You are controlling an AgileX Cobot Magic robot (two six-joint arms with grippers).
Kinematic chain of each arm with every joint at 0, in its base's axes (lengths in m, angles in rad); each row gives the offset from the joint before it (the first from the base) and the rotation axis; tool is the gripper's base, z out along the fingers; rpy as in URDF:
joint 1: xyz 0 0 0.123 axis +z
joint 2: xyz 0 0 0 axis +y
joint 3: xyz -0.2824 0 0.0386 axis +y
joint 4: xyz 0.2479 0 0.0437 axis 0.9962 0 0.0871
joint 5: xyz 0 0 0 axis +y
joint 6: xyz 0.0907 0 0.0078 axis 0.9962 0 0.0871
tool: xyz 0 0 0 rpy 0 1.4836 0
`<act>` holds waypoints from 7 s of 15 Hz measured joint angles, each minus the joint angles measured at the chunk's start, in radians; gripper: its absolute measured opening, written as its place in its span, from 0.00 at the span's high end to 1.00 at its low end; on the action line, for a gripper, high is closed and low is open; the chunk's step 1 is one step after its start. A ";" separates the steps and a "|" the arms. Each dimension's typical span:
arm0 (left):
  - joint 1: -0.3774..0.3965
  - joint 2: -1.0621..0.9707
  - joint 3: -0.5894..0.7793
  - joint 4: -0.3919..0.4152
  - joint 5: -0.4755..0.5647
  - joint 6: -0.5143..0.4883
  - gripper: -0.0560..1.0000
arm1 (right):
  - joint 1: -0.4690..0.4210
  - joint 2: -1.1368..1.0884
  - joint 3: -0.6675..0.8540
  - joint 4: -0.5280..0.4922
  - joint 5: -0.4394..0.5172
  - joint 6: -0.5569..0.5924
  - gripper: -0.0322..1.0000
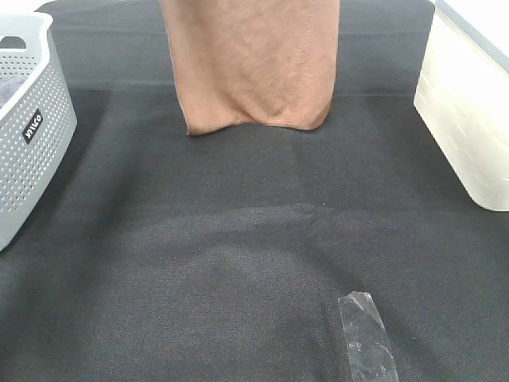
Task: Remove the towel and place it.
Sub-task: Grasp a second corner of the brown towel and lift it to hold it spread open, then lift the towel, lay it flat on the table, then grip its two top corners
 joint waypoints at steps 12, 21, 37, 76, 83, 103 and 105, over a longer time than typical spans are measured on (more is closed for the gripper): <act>-0.001 0.413 -0.755 0.167 0.168 -0.001 0.95 | -0.059 0.134 -0.163 0.074 -0.141 0.058 0.96; 0.029 0.400 -0.757 0.290 0.163 -0.022 0.95 | -0.069 0.138 -0.166 0.071 -0.128 0.058 0.96; -0.078 0.330 -0.757 -0.094 1.431 -0.122 0.95 | -0.077 0.081 -0.166 0.209 0.817 0.094 0.96; -0.094 -1.282 1.192 -0.630 1.657 -0.196 0.95 | -0.066 -1.192 1.361 0.580 1.211 0.239 0.96; -0.094 -1.084 1.353 -0.686 1.655 -0.157 0.95 | -0.070 -1.117 1.562 0.561 1.203 0.213 0.96; -0.245 -0.778 1.485 -0.694 1.631 -0.163 0.95 | -0.077 -0.704 1.841 0.656 0.945 -0.055 0.96; -0.303 -0.718 1.471 -0.691 1.618 -0.184 0.95 | -0.077 -0.701 1.841 0.634 0.941 -0.056 0.96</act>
